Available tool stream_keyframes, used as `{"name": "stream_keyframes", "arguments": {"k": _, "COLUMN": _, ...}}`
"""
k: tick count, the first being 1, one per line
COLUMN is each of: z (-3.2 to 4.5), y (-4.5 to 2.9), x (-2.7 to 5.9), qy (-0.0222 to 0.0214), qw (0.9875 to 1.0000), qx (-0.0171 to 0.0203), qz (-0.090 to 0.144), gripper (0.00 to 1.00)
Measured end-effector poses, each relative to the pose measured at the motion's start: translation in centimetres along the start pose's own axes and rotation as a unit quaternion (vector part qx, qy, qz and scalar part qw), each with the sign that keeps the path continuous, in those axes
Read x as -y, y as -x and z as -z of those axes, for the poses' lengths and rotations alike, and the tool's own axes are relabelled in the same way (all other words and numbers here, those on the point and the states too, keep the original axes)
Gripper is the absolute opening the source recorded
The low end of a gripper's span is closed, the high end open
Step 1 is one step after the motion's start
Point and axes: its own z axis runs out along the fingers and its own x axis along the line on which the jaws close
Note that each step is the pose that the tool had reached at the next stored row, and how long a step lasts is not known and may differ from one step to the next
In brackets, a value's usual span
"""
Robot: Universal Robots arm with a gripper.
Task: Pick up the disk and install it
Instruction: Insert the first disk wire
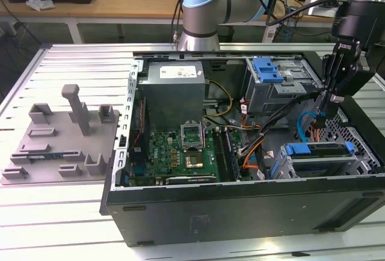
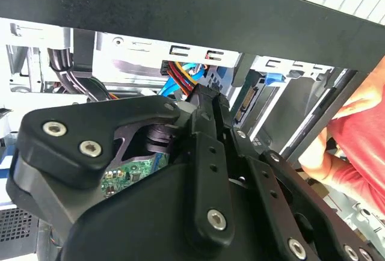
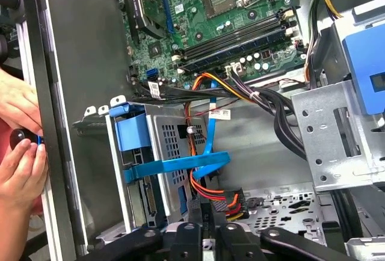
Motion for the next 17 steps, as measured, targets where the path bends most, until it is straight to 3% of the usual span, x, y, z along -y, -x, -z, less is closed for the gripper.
{"name": "stream_keyframes", "arguments": {"k": 10, "z": -0.01, "y": 0.00, "x": -0.02, "qy": 0.0002, "qw": 1.0000, "qx": 0.0001, "qz": 0.000, "gripper": 0.17}}
{"name": "stream_keyframes", "arguments": {"k": 17, "z": 0.30, "y": -0.33, "x": -0.39, "qy": 0.0005, "qw": 1.0000, "qx": 0.0022, "qz": 0.000, "gripper": 0.17}}
